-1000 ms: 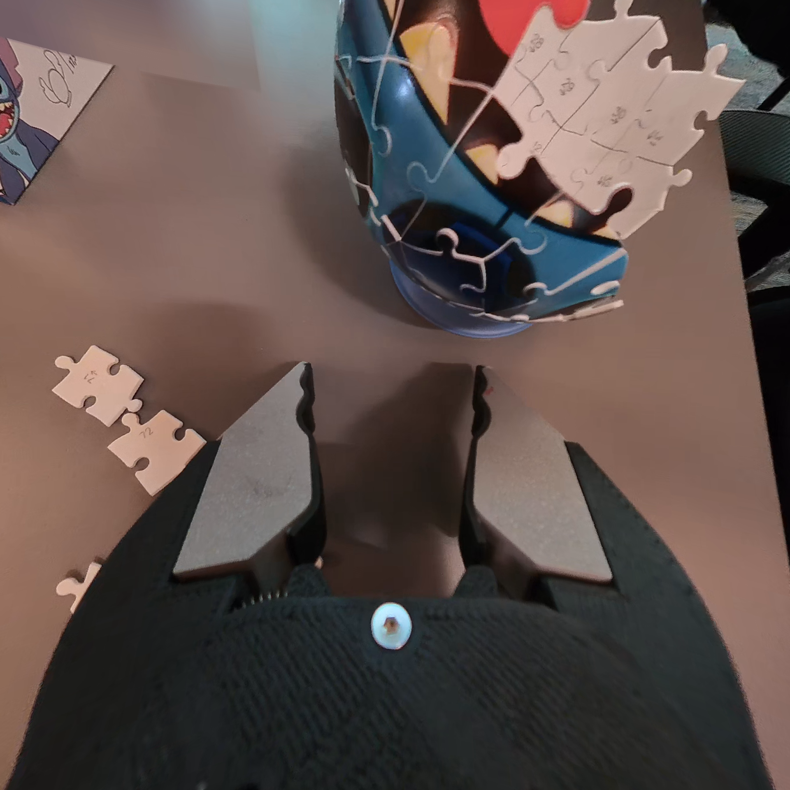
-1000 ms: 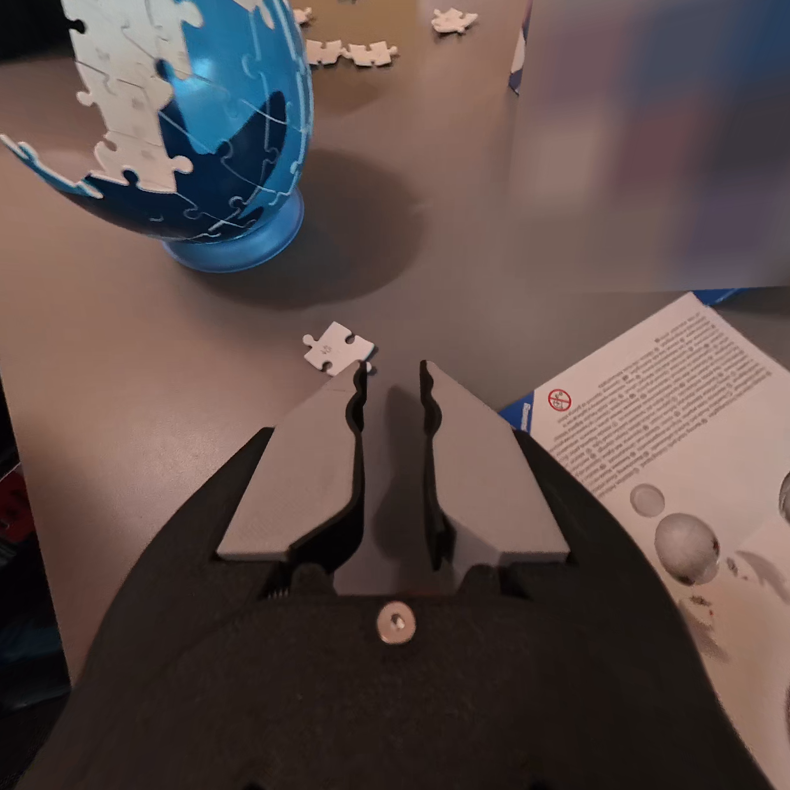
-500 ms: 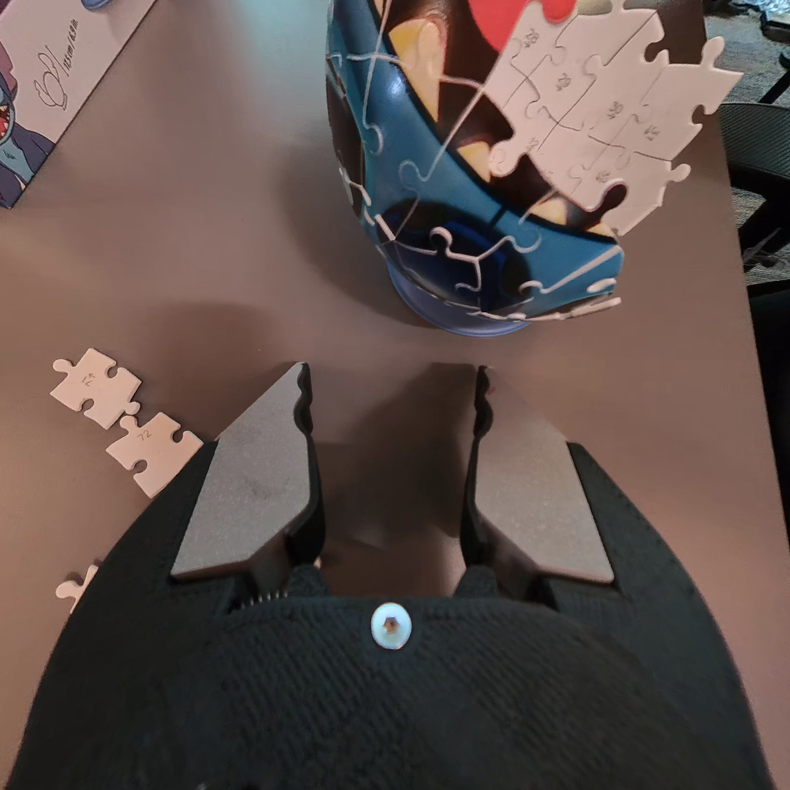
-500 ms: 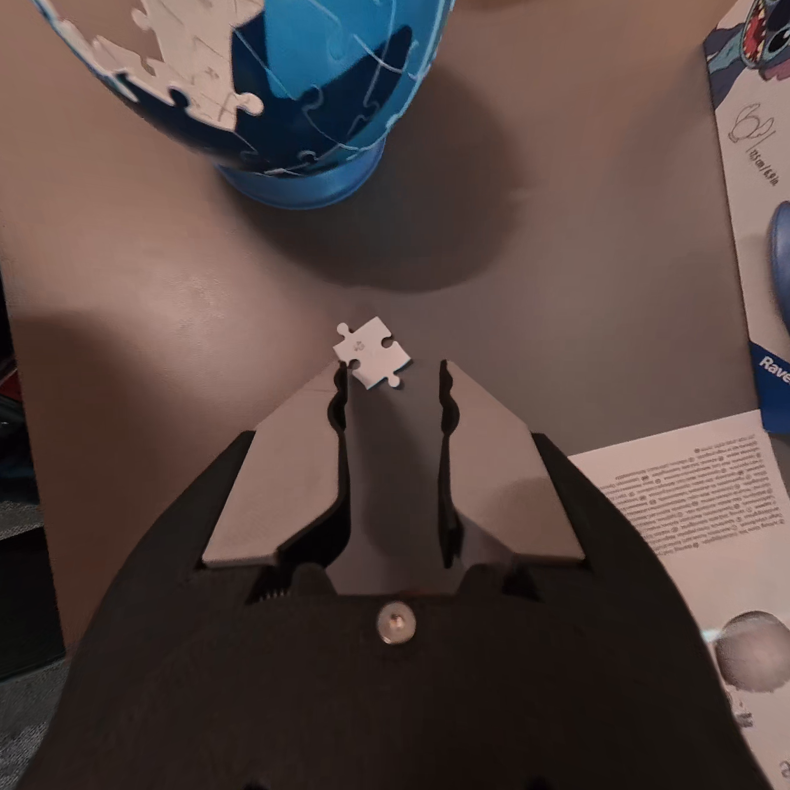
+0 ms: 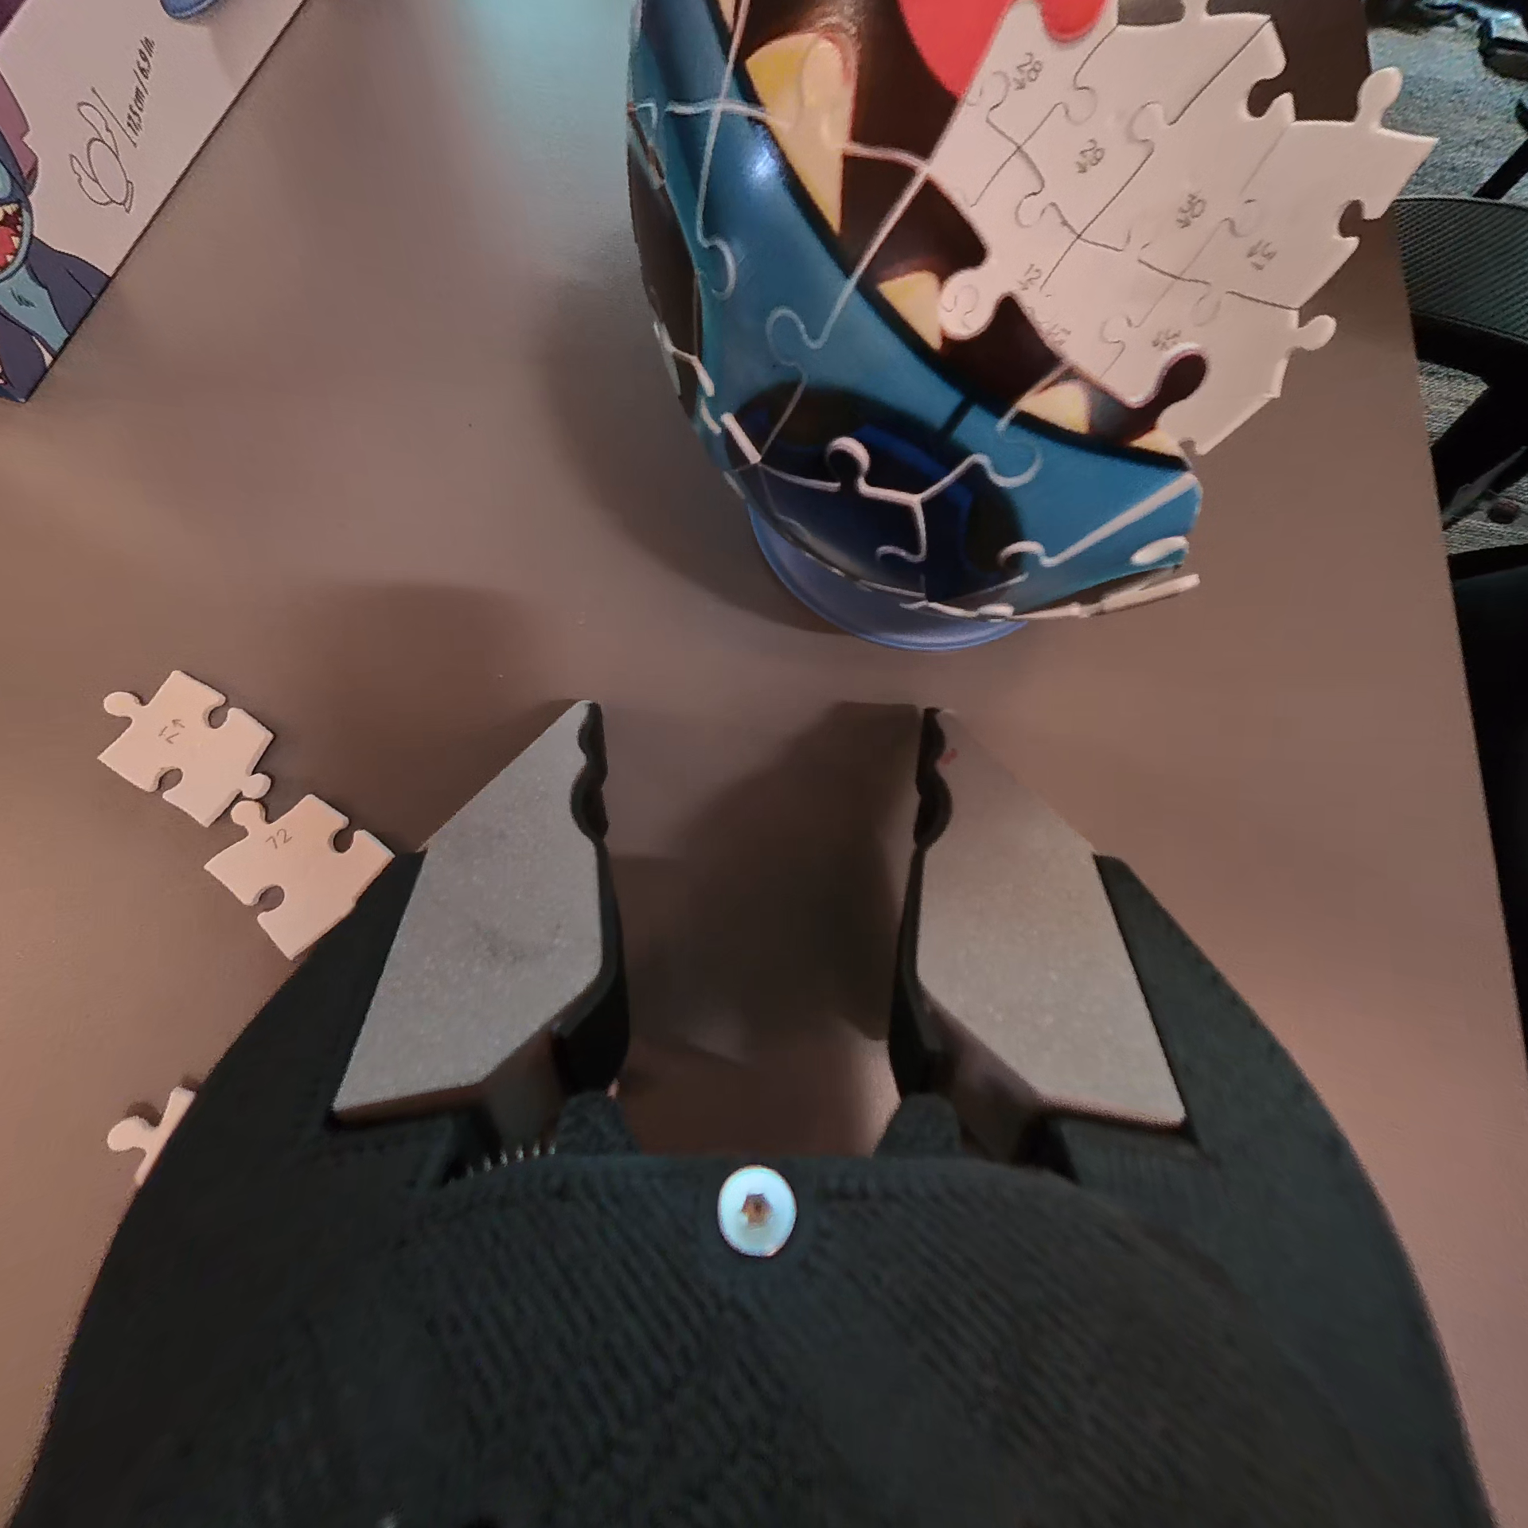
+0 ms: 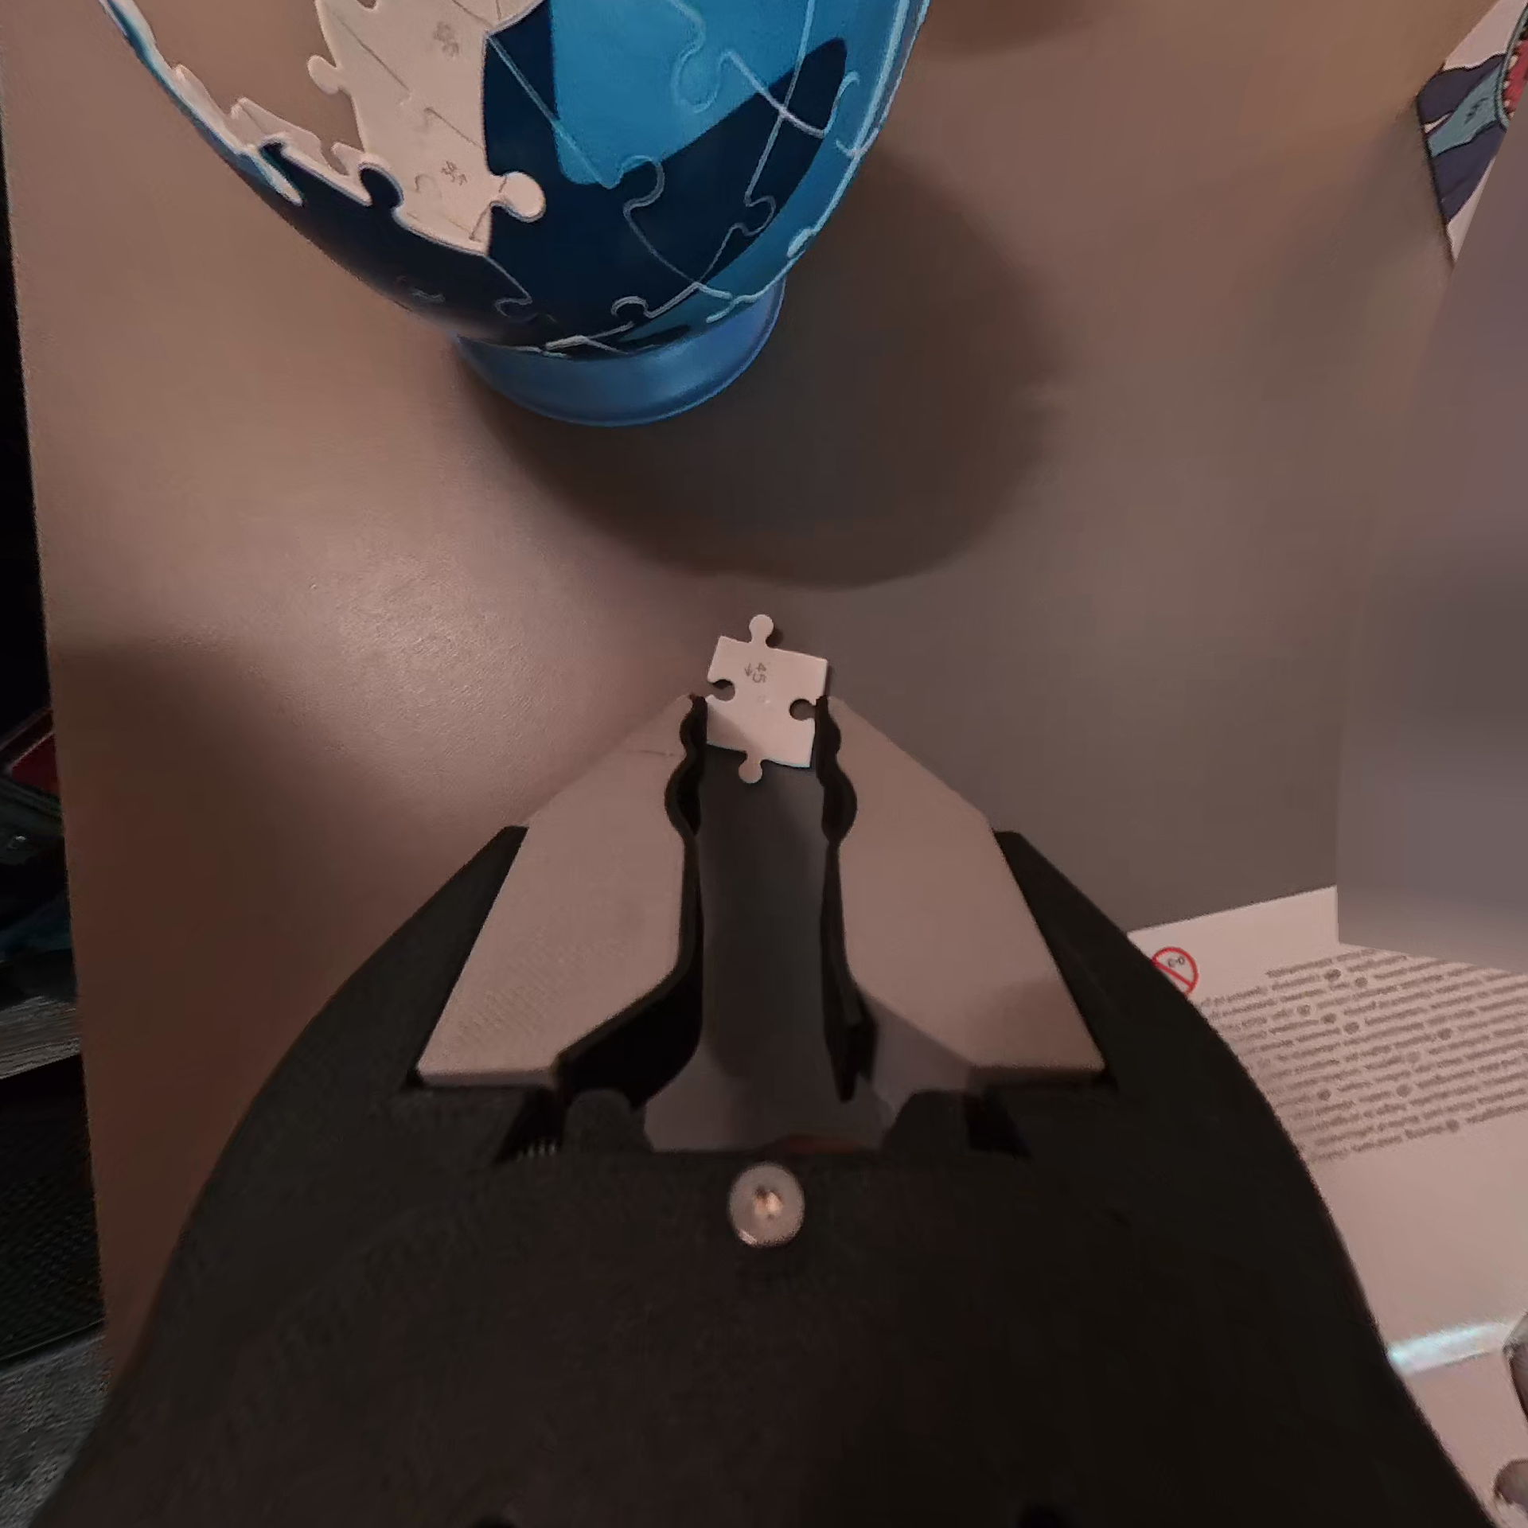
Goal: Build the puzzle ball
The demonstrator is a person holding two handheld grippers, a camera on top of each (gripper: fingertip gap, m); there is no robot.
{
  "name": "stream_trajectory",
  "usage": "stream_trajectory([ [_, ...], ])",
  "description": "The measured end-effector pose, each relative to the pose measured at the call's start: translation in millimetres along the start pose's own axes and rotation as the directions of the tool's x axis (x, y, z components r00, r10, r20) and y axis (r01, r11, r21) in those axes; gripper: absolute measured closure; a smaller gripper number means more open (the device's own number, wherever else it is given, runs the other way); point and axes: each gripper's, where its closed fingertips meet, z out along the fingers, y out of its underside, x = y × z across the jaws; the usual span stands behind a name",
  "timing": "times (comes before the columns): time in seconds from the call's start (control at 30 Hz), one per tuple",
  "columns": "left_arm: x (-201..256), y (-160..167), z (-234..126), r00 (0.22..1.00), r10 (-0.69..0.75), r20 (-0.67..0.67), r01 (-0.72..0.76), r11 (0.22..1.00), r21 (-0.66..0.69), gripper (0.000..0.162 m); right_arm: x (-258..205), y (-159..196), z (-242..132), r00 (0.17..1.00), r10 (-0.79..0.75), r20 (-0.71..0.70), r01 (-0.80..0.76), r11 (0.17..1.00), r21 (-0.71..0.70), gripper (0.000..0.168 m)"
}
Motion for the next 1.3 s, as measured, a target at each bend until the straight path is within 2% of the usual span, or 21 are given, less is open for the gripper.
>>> stream_trajectory([
  [0.07,1,-2,-3,1.000,-0.013,-0.005,0.013,1.000,0.017,0.096,-1,-3,-4,0.999,-0.017,-0.028,0.017,1.000,0.003,0.146],
  [0.17,1,-12,-18,0.998,-0.059,-0.018,0.060,0.996,0.065,0.092,-5,-15,-17,0.995,-0.064,-0.071,0.065,0.998,0.021,0.146],
  [0.23,5,-35,-40,0.993,-0.105,-0.051,0.112,0.979,0.171,0.090,-9,-27,-30,0.988,-0.113,-0.102,0.115,0.993,0.018,0.147],
  [0.27,8,-47,-53,0.989,-0.131,-0.071,0.144,0.965,0.221,0.091,-13,-34,-36,0.983,-0.147,-0.113,0.149,0.989,0.013,0.168],
  [0.33,17,-70,-76,0.979,-0.171,-0.111,0.198,0.932,0.304,0.098,-20,-52,-50,0.967,-0.208,-0.145,0.213,0.977,0.018,0.168],
  [0.37,22,-80,-85,0.975,-0.185,-0.119,0.215,0.916,0.337,0.108,-23,-61,-54,0.963,-0.221,-0.152,0.227,0.974,0.024,0.168],
  [0.4,24,-86,-90,0.973,-0.201,-0.111,0.227,0.905,0.359,0.117,-24,-67,-57,0.962,-0.222,-0.158,0.229,0.973,0.028,0.168],
  [0.43,26,-90,-91,0.971,-0.218,-0.097,0.238,0.901,0.362,0.119,-20,-67,-57,0.962,-0.214,-0.171,0.218,0.976,0.009,0.168],
  [0.53,31,-85,-82,0.963,-0.249,-0.102,0.269,0.916,0.299,0.112,0,-51,-52,0.960,-0.145,-0.242,0.128,0.988,-0.082,0.168],
  [0.63,32,-75,-80,0.966,-0.249,-0.069,0.258,0.925,0.278,0.109,-6,-43,-48,0.974,-0.043,-0.223,0.035,0.999,-0.040,0.161],
  [0.7,36,-67,-82,0.965,-0.251,-0.077,0.262,0.925,0.275,0.109,-11,-37,-45,0.976,0.004,-0.216,-0.009,1.000,-0.018,0.143],
  [0.83,36,-51,-83,0.956,-0.278,-0.090,0.292,0.922,0.253,0.108,-9,-20,-32,0.971,0.060,-0.230,-0.062,0.998,-0.002,0.139],
  [1.03,42,-41,-82,0.954,-0.284,-0.101,0.301,0.919,0.256,0.108,-11,-20,-5,0.947,0.320,-0.019,-0.315,0.941,0.122,0.136],
  [1.23,46,-25,-79,0.950,-0.297,-0.097,0.312,0.921,0.234,0.108,-8,-10,8,0.964,0.218,-0.152,-0.206,0.974,0.091,0.140],
  [1.3,47,-21,-78,0.947,-0.305,-0.102,0.321,0.919,0.228,0.108,-5,-10,8,0.963,0.203,-0.178,-0.191,0.978,0.081,0.132],
])
